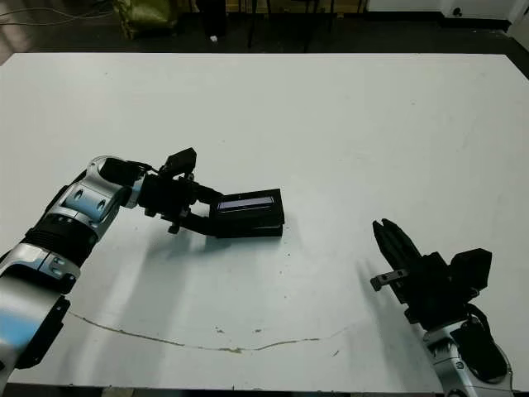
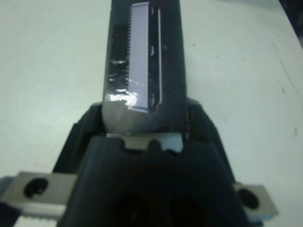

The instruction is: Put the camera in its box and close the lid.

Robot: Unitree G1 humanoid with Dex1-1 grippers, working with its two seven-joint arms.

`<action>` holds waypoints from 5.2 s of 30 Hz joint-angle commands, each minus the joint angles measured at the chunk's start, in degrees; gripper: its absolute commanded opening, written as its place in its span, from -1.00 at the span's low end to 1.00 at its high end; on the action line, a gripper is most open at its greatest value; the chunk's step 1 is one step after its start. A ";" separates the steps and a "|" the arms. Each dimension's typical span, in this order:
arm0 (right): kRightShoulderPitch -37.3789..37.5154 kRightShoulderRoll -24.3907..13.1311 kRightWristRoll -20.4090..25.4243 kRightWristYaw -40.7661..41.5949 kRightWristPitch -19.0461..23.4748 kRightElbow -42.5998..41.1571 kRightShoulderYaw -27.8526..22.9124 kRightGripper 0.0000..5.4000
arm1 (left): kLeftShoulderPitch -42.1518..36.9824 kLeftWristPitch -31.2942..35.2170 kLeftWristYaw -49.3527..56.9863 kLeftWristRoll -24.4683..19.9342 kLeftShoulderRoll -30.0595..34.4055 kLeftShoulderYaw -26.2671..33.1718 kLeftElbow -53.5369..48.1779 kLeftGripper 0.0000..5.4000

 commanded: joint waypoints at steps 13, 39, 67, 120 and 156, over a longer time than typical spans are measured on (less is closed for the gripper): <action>0.30 0.18 0.80 2.17 -1.84 2.98 -0.15 -1.00 | 2.90 -1.84 -0.25 1.97 2.48 -0.49 0.26 -0.13; 0.33 -0.29 0.73 2.24 -1.89 3.16 -0.42 -1.00 | 4.50 -0.04 -0.24 0.74 3.78 0.33 -2.81 -0.13; 2.95 -1.42 1.15 -1.08 3.38 -3.32 -1.59 -1.00 | -0.70 -0.27 -0.17 3.90 -2.75 -1.98 1.75 -0.13; 3.64 0.04 -1.00 -2.31 1.88 -3.18 0.71 -1.00 | 0.18 -7.84 1.12 10.90 -0.84 -7.93 1.12 1.00; 3.03 -0.05 0.33 -0.78 -0.04 -0.95 0.47 -1.00 | 9.45 -4.57 6.64 3.61 -0.93 -2.48 -15.95 1.00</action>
